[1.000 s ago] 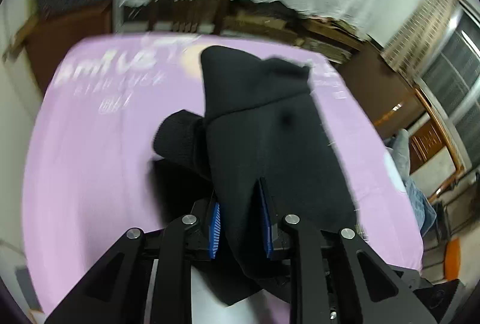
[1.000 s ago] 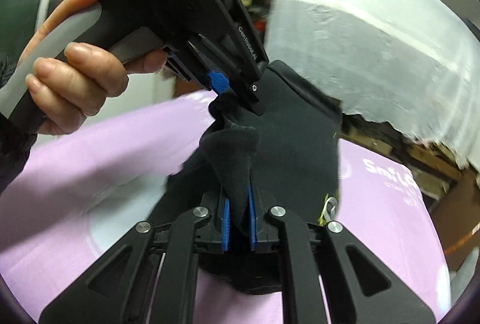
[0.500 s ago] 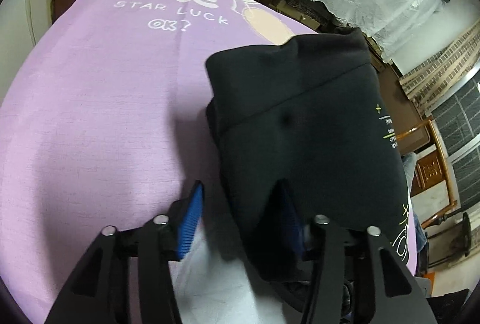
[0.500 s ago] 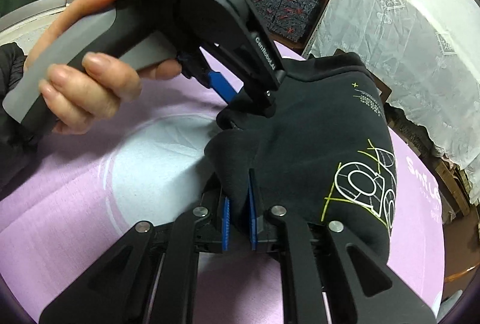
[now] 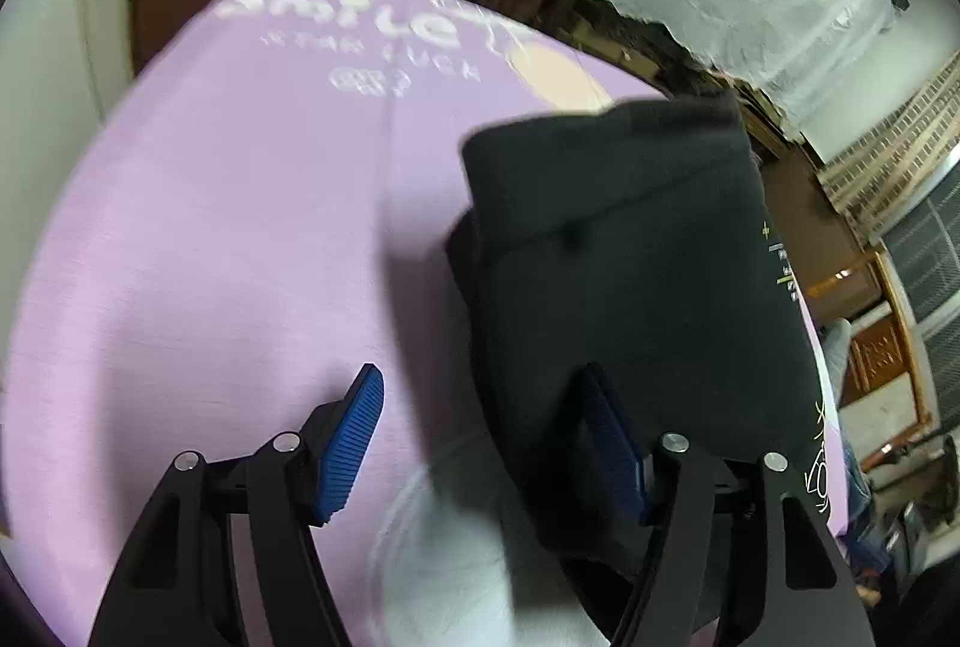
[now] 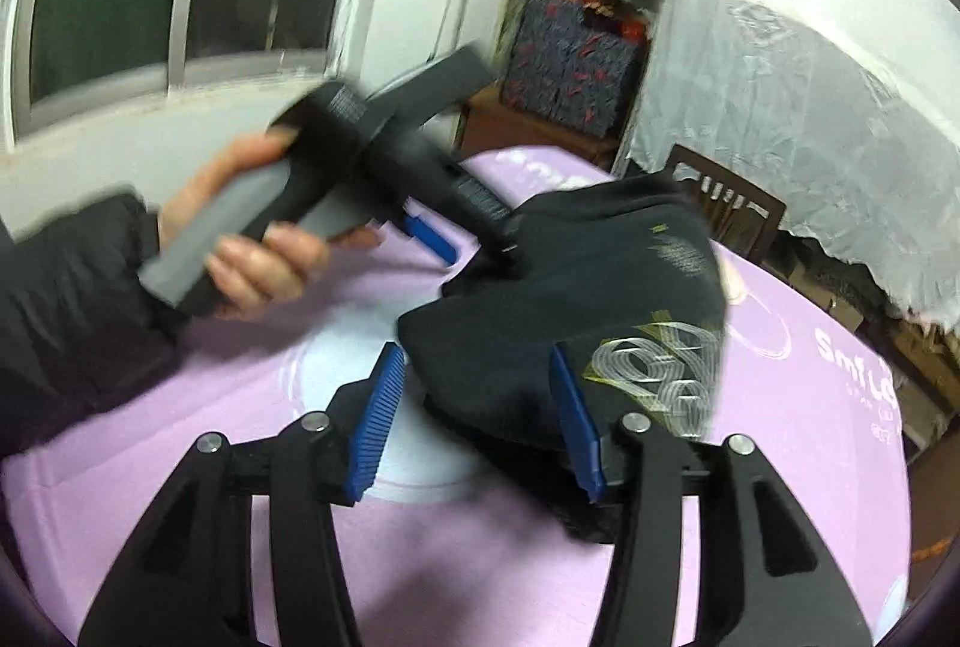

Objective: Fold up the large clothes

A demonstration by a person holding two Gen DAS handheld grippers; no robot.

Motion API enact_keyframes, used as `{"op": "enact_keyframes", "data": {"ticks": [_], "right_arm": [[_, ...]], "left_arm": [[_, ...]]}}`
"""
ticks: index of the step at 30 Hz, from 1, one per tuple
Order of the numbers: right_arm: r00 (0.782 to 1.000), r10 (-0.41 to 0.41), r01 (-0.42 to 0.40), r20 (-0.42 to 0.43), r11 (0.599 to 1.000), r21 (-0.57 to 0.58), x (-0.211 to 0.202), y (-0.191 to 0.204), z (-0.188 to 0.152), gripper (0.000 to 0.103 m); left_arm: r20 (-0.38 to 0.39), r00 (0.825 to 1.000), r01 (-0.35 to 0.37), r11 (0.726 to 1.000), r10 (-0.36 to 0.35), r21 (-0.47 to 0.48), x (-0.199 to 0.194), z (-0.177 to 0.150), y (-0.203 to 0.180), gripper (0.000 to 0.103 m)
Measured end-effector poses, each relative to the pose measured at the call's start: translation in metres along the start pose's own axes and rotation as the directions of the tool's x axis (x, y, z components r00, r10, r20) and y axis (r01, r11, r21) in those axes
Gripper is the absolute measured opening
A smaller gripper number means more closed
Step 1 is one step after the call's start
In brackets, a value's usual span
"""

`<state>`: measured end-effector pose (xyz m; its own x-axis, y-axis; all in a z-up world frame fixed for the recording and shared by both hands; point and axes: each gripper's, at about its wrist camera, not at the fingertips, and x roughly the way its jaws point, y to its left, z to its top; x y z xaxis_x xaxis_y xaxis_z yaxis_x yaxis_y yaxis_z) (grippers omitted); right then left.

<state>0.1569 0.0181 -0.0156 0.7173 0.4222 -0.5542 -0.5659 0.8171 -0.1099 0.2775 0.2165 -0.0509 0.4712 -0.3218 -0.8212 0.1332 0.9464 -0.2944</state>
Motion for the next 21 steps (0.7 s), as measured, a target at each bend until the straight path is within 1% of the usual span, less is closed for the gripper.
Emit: {"op": "enact_keyframes", "data": {"ticks": [1,2,3,5,6,7,9,11,12,13,15,17,18,19,20,21], "right_arm": [[1.000,-0.007,0.006,0.017,0.999,0.051,-0.006,-0.018,0.004,0.044],[1.000,-0.019,0.018,0.022,0.997,0.081,-0.008,-0.030,0.007,0.034],[0.999,-0.043,0.041,0.018,0.993,0.113,-0.007,-0.045,0.012,0.028],[0.998,-0.069,0.068,-0.004,0.982,0.178,0.002,-0.073,0.022,0.012],[0.998,-0.069,0.070,-0.012,0.975,0.213,0.008,-0.087,0.026,0.010],[0.997,-0.070,0.072,-0.019,0.966,0.250,0.017,-0.102,0.032,0.009],[0.997,-0.065,0.072,-0.035,0.952,0.298,0.034,-0.120,0.041,0.009],[0.998,-0.027,0.045,-0.056,0.937,0.345,0.059,-0.133,0.049,0.008],[0.998,-0.013,0.036,-0.068,0.934,0.356,0.069,-0.134,0.051,0.008],[0.996,0.002,0.029,-0.086,0.931,0.363,0.082,-0.133,0.050,0.008],[0.994,0.019,0.020,-0.105,0.934,0.357,0.099,-0.127,0.047,0.008],[0.991,0.031,0.015,-0.131,0.942,0.335,0.116,-0.117,0.041,0.008],[0.990,0.022,0.023,-0.141,0.951,0.309,0.123,-0.109,0.038,0.008],[0.989,0.016,0.027,-0.146,0.957,0.288,0.127,-0.104,0.038,0.009],[0.987,0.020,0.025,-0.159,0.960,0.280,0.130,-0.101,0.039,0.010],[0.986,0.029,0.019,-0.166,0.959,0.283,0.133,-0.100,0.038,0.010]], "left_arm": [[0.035,0.999,-0.025,1.000,0.025,0.004,-0.012,0.001,-0.003,0.066],[0.064,0.997,-0.041,0.999,0.040,0.009,-0.021,0.002,-0.007,0.066],[0.095,0.994,-0.049,0.999,0.047,0.017,-0.032,0.002,-0.012,0.066],[0.141,0.990,-0.035,0.998,0.027,0.050,-0.048,0.004,-0.030,0.066],[0.150,0.989,-0.029,0.997,0.019,0.070,-0.052,0.004,-0.040,0.068],[0.152,0.988,-0.033,0.995,0.018,0.098,-0.052,0.003,-0.052,0.068],[0.151,0.988,-0.063,0.988,0.041,0.139,-0.045,0.004,-0.071,0.068],[0.121,0.992,-0.065,0.981,0.043,0.181,-0.025,0.003,-0.087,0.068],[0.107,0.992,-0.080,0.978,0.060,0.193,-0.015,0.001,-0.090,0.068],[0.095,0.990,-0.117,0.972,0.099,0.202,-0.002,-0.002,-0.092,0.068],[0.062,0.987,-0.161,0.965,0.151,0.205,0.021,-0.009,-0.084,0.069],[0.028,0.987,-0.164,0.970,0.161,0.178,0.035,-0.015,-0.066,0.070],[0.025,0.987,-0.161,0.972,0.159,0.169,0.038,-0.015,-0.061,0.074],[0.029,0.986,-0.168,0.973,0.165,0.160,0.039,-0.018,-0.056,0.083],[0.022,0.985,-0.172,0.974,0.170,0.147,0.042,-0.017,-0.052,0.085],[0.005,0.989,-0.148,0.981,0.148,0.123,0.045,-0.017,-0.047,0.086]]}}
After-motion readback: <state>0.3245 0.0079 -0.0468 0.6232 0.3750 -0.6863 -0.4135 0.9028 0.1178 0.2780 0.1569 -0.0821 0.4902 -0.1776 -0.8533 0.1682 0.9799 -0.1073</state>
